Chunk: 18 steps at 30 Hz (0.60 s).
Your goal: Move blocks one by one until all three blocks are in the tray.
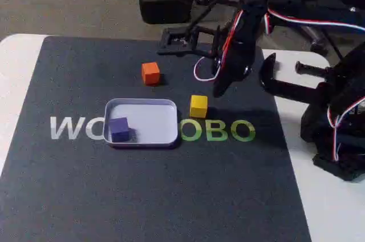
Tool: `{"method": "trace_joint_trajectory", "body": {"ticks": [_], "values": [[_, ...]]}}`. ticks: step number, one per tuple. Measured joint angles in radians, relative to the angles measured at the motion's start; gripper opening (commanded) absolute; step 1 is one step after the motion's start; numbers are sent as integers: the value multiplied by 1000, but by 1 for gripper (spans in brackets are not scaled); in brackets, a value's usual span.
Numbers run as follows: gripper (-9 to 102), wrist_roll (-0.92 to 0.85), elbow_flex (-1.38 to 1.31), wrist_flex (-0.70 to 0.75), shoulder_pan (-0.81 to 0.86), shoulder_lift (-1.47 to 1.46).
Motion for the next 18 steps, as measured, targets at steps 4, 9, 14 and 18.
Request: {"method": "trace_joint_trajectory", "body": {"ticks": [4, 9, 14, 18], "values": [[10, -44, 0, 0, 5, 0], [12, -71, 0, 2, 5, -20], [12, -87, 0, -44, 23, -72], [12, -89, 0, -112, 20, -135]]}}
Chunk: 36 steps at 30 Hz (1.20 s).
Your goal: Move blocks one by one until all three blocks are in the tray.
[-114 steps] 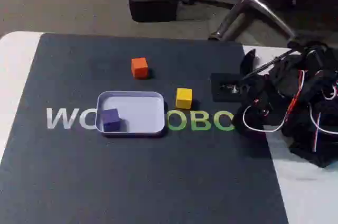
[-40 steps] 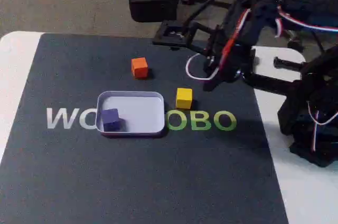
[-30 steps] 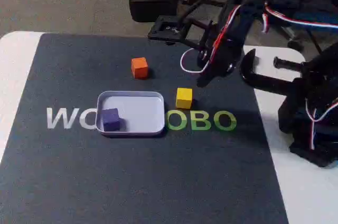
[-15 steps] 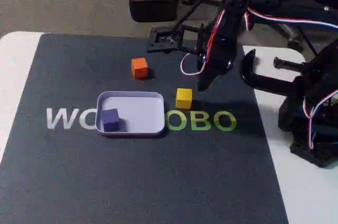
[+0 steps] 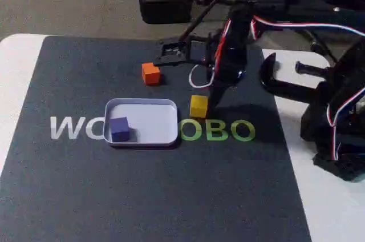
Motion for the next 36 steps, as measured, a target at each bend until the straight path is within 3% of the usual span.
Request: {"method": "trace_joint_trajectory", "body": {"ticks": [36], "values": [[15, -34, -114, -46, 15, -150]]}}
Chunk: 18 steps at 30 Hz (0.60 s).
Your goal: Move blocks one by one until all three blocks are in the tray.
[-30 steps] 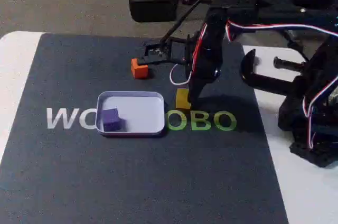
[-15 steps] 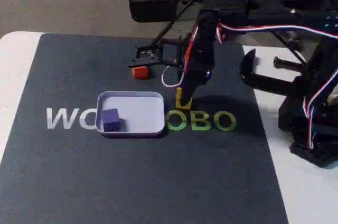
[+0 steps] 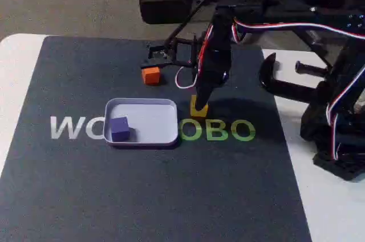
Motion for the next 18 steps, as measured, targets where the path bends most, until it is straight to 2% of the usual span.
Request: {"method": "trace_joint_trajectory", "body": {"ticks": [18], "values": [[11, -23, -3, -40, -21, -52]]}}
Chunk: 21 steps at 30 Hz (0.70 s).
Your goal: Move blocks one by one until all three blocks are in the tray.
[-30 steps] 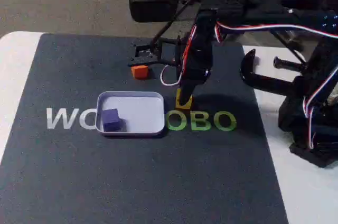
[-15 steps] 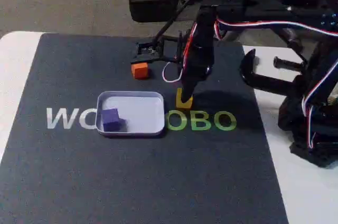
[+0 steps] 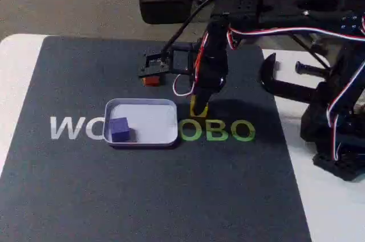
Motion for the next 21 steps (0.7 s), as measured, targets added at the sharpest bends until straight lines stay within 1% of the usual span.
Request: {"method": "trace_joint_trajectory", "body": {"ticks": [2, 4, 7, 14, 21], "values": [[6, -2, 0, -5, 5, 0], [-2, -2, 0, -8, 6, 0], [-8, 0, 0, -12, 6, 0], [-8, 49, 0, -31, -17, 9], [-8, 161, 2, -49, -98, 155]]}}
